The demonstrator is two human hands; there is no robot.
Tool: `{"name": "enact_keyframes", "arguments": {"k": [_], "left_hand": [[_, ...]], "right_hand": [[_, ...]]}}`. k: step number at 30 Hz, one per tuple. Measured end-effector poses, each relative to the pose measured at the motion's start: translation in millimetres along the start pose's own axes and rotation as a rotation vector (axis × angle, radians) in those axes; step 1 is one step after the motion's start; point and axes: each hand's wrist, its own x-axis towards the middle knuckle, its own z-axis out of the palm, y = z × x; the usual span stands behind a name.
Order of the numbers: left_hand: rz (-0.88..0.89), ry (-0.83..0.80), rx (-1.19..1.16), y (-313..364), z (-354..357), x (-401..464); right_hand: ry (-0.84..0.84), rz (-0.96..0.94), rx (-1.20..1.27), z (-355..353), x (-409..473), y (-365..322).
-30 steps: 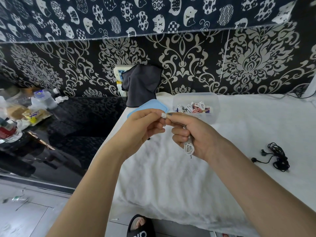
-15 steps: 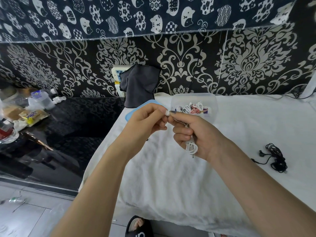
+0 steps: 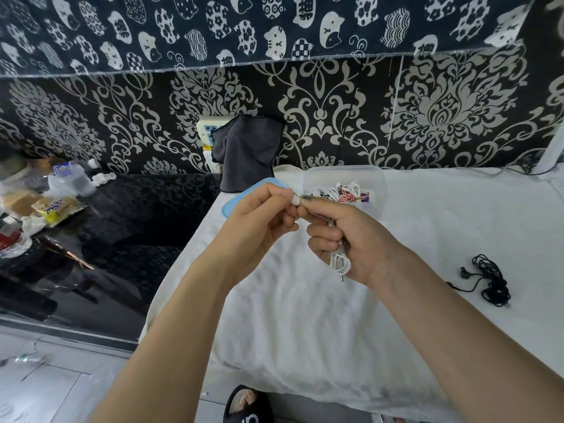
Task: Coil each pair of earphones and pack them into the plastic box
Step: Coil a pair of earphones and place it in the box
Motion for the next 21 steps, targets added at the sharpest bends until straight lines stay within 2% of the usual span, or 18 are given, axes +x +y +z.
{"name": "enact_keyframes", "arguments": {"k": [21], "left_hand": [[0.022,0.054,0.035,-0.5,8.8,4.2]], "right_hand": [[-0.007,0.063,0.110,-5.0,2.3,-0.7]]}}
